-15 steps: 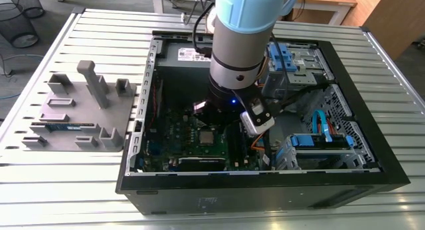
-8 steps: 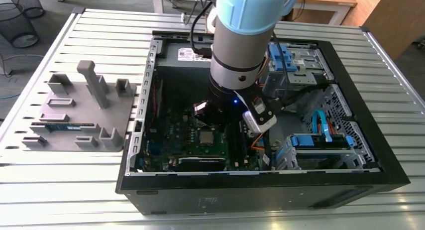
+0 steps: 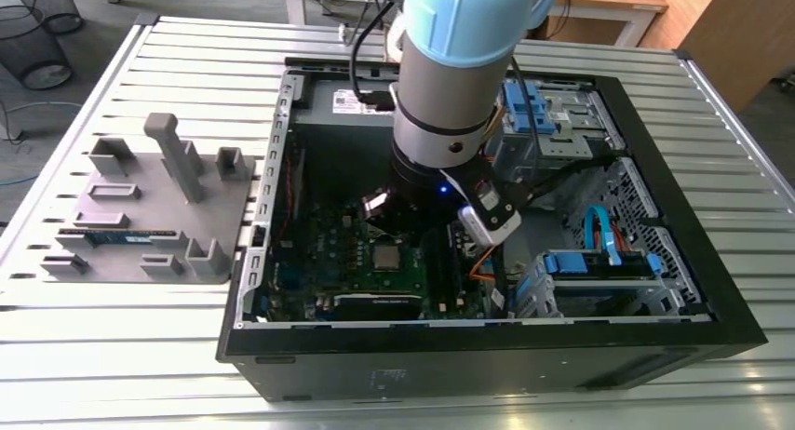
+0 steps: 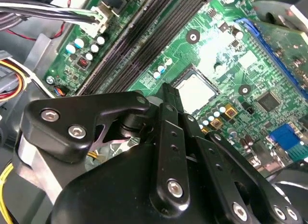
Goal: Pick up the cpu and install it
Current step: 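Close the cpu cover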
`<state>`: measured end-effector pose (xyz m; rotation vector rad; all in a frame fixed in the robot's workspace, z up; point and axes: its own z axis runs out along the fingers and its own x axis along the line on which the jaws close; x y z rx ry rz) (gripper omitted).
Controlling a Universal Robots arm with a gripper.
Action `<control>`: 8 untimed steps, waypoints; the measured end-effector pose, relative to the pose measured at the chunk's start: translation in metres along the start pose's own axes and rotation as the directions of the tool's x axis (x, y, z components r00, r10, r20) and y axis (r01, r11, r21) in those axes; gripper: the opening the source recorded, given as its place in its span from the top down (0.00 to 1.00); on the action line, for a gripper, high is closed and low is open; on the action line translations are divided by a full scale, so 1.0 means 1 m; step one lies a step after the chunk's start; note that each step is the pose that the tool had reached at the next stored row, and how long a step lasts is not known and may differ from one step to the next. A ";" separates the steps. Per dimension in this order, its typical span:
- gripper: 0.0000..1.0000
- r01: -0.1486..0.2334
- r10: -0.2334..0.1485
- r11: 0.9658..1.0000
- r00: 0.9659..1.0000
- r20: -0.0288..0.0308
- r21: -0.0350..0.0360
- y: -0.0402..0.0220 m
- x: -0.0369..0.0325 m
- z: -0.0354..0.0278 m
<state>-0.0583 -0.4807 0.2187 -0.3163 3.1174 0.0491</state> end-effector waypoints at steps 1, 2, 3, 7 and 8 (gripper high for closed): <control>0.89 0.004 -0.004 1.000 1.000 0.009 0.002 0.0000 0.0000 0.0001; 0.89 0.007 -0.007 1.000 1.000 0.020 0.004 0.0000 0.0000 0.0002; 0.89 0.011 -0.011 1.000 0.999 0.031 0.006 0.0000 0.0000 0.0002; 0.89 0.028 -0.029 1.000 0.998 0.060 0.012 0.0003 -0.0001 0.0005; 0.89 0.033 -0.034 0.999 0.998 0.062 0.013 0.0004 -0.0002 0.0006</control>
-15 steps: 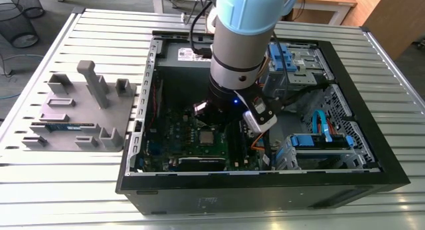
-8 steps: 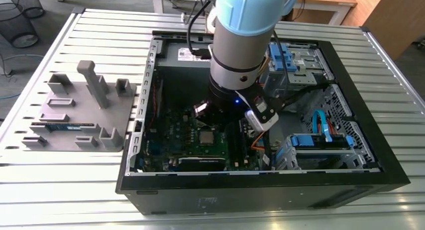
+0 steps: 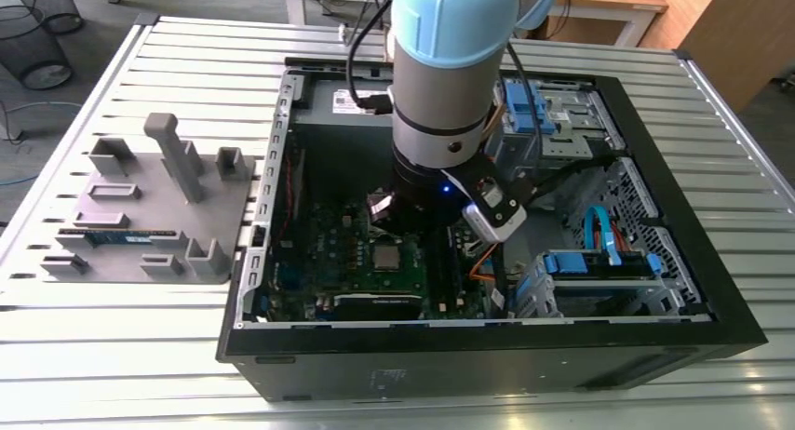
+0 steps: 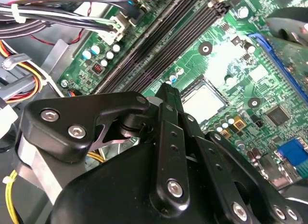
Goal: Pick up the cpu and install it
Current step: 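Close the cpu cover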
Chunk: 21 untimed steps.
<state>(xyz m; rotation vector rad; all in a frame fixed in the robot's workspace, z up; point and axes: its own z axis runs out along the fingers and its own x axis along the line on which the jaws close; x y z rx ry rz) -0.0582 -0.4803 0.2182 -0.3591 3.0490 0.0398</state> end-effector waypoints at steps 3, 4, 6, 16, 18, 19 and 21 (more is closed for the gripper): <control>0.89 0.009 -0.009 1.000 1.000 0.001 0.000 0.0016 -0.0005 0.0002; 0.89 0.012 -0.012 1.000 1.000 0.001 -0.001 0.0029 -0.0008 0.0003; 0.89 0.015 -0.015 1.000 1.000 0.001 -0.001 0.0056 -0.0016 0.0007; 0.89 0.040 -0.040 0.999 0.999 0.000 -0.003 0.0183 -0.0054 0.0030; 0.89 0.049 -0.049 0.999 0.999 0.000 -0.003 0.0191 -0.0060 0.0033; 0.89 0.051 -0.051 0.999 0.999 0.000 -0.004 0.0196 -0.0067 0.0034; 0.89 0.055 -0.055 0.998 0.998 0.000 -0.004 0.0206 -0.0084 0.0037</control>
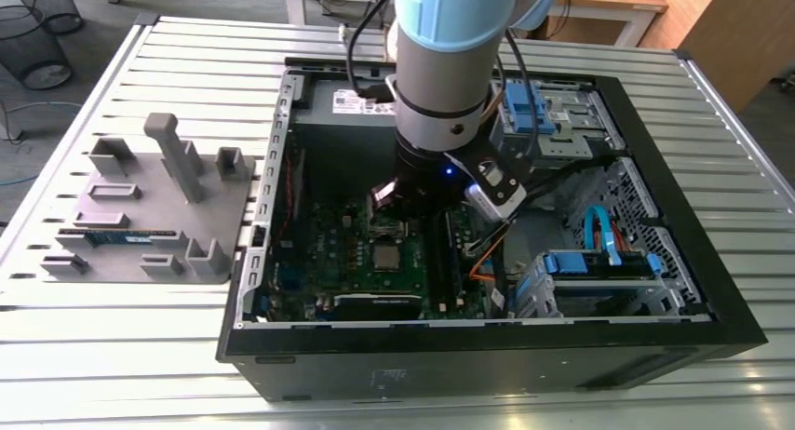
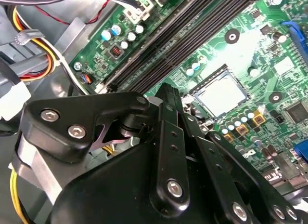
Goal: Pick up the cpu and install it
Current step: 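Close the cpu cover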
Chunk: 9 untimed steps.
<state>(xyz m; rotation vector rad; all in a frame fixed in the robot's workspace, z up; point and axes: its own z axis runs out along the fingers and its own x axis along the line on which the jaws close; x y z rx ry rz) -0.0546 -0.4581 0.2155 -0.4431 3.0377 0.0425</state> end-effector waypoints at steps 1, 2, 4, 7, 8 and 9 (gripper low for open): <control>0.89 0.002 -0.002 1.000 1.000 0.000 0.000 0.0005 -0.0009 0.0002; 0.89 0.004 -0.004 1.000 1.000 0.000 0.000 0.0011 -0.0017 0.0003; 0.89 0.007 -0.007 1.000 1.000 0.000 -0.001 0.0025 -0.0033 0.0007; 0.89 0.013 -0.013 1.000 1.000 0.000 -0.001 0.0047 -0.0055 0.0012; 0.89 0.014 -0.014 1.000 1.000 0.000 -0.001 0.0050 -0.0059 0.0013; 0.89 0.015 -0.015 1.000 1.000 0.000 -0.001 0.0050 -0.0059 0.0013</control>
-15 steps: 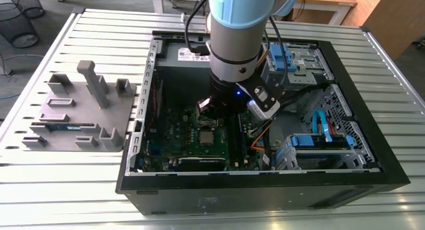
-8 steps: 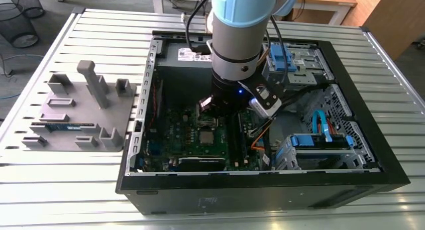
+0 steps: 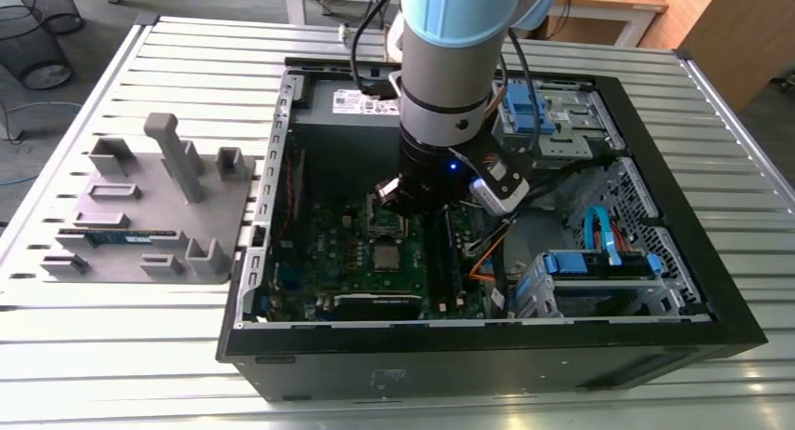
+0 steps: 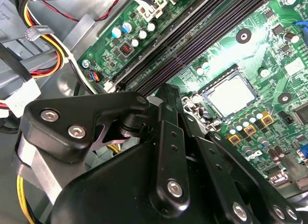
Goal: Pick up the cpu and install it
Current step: 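Close the cpu cover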
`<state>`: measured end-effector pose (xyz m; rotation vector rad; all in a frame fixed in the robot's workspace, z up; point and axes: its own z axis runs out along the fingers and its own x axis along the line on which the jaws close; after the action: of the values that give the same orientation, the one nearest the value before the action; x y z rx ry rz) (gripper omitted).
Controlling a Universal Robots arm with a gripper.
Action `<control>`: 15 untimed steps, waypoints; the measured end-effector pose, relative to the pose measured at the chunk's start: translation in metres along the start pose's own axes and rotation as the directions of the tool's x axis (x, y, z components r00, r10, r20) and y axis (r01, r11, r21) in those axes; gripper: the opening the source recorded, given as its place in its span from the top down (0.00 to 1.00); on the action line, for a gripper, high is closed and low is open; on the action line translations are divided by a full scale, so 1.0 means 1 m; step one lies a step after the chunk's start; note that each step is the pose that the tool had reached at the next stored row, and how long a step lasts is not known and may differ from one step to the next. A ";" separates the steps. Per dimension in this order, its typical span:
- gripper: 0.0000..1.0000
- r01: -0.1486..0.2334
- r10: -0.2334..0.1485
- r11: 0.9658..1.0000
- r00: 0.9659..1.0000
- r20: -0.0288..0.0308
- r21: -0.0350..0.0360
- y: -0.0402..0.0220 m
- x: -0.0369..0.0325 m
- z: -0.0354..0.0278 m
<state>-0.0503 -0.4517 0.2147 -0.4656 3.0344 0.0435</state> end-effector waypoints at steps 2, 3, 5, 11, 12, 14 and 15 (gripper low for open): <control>0.89 0.000 0.000 1.000 1.000 0.000 0.000 0.0000 0.0000 0.0000; 0.89 0.000 0.000 1.000 1.000 0.000 0.000 0.0000 0.0000 0.0000; 0.89 0.001 -0.001 1.000 1.000 0.000 0.000 0.0000 -0.0001 0.0000; 0.89 0.001 -0.001 1.000 1.000 0.000 0.000 0.0001 -0.0001 0.0000; 0.89 0.001 -0.001 1.000 1.000 0.000 0.000 0.0004 -0.0003 0.0000; 0.89 0.001 -0.001 1.000 1.000 0.000 0.000 0.0016 -0.0011 0.0001; 0.89 0.001 -0.001 1.000 1.000 0.000 0.000 0.0027 -0.0015 0.0002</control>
<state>-0.0497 -0.4486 0.2147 -0.4671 3.0343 0.0435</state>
